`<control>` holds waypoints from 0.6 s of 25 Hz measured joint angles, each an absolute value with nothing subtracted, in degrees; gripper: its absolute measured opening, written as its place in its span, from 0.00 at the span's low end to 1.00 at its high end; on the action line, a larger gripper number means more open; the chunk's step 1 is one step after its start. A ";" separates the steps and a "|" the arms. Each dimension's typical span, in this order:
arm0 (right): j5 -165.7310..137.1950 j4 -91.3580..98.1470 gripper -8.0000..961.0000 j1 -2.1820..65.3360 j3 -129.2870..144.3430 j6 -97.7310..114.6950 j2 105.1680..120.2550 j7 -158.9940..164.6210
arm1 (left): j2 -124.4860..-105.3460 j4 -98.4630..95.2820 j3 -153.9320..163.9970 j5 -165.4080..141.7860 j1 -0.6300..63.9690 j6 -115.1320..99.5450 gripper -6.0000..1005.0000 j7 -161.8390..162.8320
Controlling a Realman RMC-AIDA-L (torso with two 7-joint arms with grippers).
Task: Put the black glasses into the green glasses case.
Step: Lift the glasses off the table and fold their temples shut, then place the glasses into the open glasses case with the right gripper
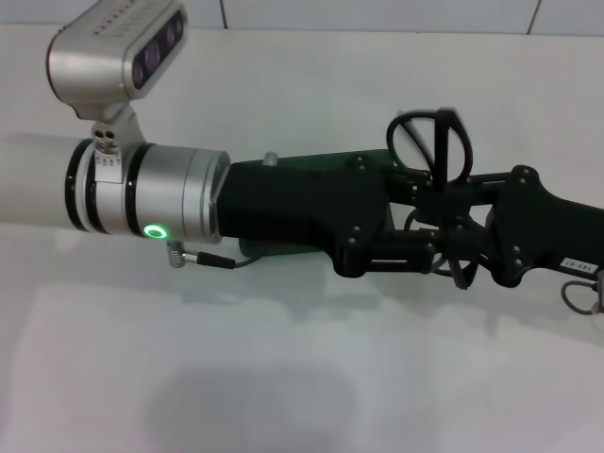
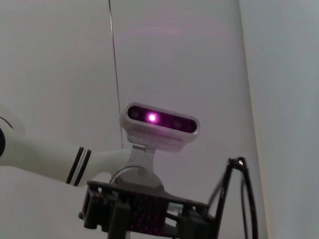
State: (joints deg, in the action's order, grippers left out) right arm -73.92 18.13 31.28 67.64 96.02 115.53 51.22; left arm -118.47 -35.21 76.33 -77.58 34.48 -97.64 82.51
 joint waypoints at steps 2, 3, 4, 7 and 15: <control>-73.95 18.25 0.13 30.95 67.56 95.67 115.46 51.23 | -118.20 -35.21 76.33 -77.59 34.49 -97.63 0.50 82.52; -73.96 18.26 0.13 30.85 67.40 95.39 115.39 51.23 | -117.98 -35.21 76.34 -77.59 34.48 -97.64 0.50 82.53; -73.96 18.29 0.13 30.74 67.22 94.95 115.34 51.17 | -117.78 -35.21 76.34 -77.60 34.41 -97.66 0.50 82.56; -73.93 18.66 0.13 30.59 67.04 92.61 115.33 50.71 | -116.91 -35.21 76.12 -77.43 33.75 -97.72 0.50 82.60; -73.98 23.96 0.13 30.54 70.66 84.14 115.91 48.51 | -114.89 -35.52 66.43 -77.65 29.62 -98.18 0.51 82.29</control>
State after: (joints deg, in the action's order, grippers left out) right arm -73.98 23.96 30.54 70.66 84.14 115.91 48.51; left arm -114.89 -35.52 66.43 -77.65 29.62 -98.18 82.29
